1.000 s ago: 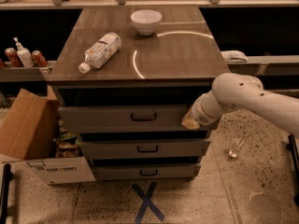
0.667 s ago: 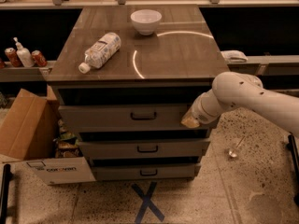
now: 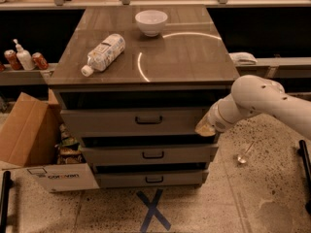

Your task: Close top drawer

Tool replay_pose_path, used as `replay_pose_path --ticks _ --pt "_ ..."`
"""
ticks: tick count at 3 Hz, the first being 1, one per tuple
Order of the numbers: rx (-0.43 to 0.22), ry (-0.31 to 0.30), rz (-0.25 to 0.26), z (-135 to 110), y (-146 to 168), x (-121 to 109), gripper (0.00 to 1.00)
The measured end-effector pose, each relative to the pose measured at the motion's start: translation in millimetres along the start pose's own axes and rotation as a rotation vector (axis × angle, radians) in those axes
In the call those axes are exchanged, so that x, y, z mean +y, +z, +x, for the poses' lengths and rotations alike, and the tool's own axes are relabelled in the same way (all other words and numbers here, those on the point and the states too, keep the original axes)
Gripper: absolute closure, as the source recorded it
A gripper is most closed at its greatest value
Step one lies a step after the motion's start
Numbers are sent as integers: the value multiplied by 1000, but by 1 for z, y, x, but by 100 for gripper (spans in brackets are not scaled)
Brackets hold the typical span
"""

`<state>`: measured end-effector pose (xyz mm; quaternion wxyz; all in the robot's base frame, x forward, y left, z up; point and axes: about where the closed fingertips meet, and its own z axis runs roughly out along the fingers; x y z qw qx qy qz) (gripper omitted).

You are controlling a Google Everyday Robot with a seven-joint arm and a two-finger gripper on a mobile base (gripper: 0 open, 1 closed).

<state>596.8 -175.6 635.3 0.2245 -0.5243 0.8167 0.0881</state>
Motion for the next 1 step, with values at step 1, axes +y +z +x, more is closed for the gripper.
replay_pose_path --ticks 1 --pt "-7 5 -60 26 -18 19 100"
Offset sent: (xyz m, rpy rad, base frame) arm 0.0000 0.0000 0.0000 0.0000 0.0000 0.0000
